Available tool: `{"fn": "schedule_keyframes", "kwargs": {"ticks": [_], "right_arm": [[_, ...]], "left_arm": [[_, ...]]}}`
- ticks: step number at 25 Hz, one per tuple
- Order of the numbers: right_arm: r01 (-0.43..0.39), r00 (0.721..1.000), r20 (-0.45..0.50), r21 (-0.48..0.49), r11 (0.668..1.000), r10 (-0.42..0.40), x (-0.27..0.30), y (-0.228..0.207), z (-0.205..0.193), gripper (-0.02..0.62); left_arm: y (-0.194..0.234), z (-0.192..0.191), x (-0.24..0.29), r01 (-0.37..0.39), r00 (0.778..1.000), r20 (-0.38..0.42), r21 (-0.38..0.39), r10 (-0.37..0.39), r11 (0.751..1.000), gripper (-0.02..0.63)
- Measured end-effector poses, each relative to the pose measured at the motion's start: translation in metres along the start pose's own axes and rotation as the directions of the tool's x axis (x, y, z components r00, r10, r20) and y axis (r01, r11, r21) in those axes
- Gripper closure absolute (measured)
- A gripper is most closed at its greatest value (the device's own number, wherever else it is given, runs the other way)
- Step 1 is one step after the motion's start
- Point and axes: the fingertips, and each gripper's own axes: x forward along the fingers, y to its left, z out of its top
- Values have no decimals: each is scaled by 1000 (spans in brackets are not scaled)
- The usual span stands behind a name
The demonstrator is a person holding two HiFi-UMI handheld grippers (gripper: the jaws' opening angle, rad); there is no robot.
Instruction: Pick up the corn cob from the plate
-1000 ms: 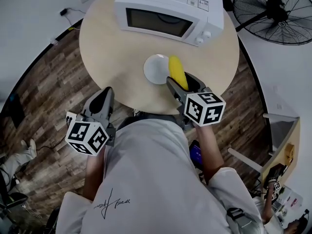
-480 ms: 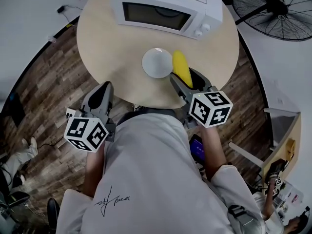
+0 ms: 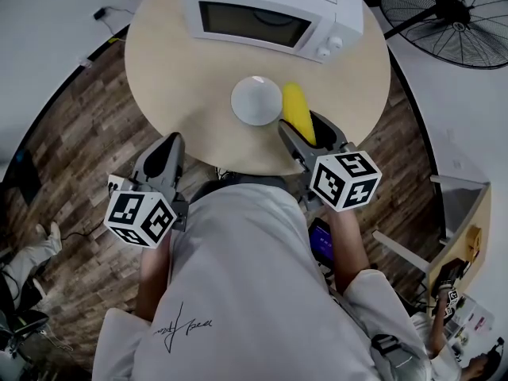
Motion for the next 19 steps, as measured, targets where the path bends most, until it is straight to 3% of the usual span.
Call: {"fn": "schedule_keyframes", "kwargs": {"ticks": [19], "right_arm": [[-4,1000,-15,11,1000,4,-1,4,-7,327]], "left_arm": [[-1,-4,-6,2,1000,-3,0,-2,1000,615]]}}
